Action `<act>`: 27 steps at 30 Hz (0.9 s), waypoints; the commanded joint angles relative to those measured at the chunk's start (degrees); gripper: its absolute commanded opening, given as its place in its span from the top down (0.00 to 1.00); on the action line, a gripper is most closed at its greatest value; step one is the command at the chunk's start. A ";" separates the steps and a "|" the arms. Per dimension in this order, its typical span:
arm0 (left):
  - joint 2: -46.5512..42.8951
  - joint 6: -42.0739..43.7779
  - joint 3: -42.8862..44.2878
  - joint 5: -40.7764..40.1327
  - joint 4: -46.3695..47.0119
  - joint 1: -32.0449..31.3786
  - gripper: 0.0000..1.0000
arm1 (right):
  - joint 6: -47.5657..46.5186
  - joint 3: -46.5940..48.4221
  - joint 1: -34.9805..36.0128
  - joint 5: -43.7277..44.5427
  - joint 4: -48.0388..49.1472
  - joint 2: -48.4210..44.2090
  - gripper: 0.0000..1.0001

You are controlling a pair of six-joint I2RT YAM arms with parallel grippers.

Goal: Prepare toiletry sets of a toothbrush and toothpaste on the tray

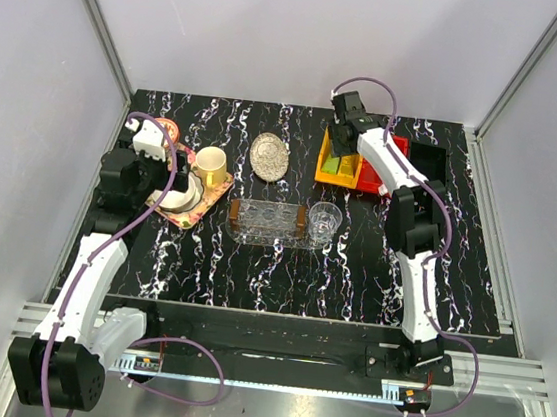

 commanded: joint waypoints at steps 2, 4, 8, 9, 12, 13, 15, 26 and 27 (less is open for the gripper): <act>-0.92 -0.30 -0.39 0.84 3.29 0.21 0.01 | 1.12 5.13 -0.16 2.55 -1.87 2.78 0.47; -0.84 -0.30 -0.40 0.93 3.30 0.12 0.01 | 1.21 6.19 -0.16 2.90 -2.66 4.00 0.48; -0.92 -0.12 -0.75 0.84 3.38 0.12 0.01 | 1.21 7.42 -0.25 3.60 -3.54 5.50 0.48; -0.92 -0.12 -0.75 0.76 3.38 0.12 0.01 | 2.52 7.77 -0.25 3.86 -3.89 5.77 0.48; -0.75 0.14 -0.92 0.58 3.56 0.21 0.01 | 2.62 8.56 -0.25 5.27 -4.16 6.56 0.49; -0.75 0.14 -0.84 0.49 3.65 0.21 0.01 | 2.62 8.48 -0.25 5.45 -4.16 6.73 0.49; -0.66 -0.03 -1.01 0.76 3.65 0.12 0.01 | 2.62 8.57 -0.16 5.62 -4.24 6.82 0.50; -0.84 0.23 -1.10 0.58 3.82 0.12 0.01 | 3.06 9.53 -0.25 5.63 -4.86 8.93 0.51; -0.84 0.23 -1.10 0.49 3.82 0.12 0.01 | 3.06 9.53 -0.16 5.63 -5.03 9.11 0.51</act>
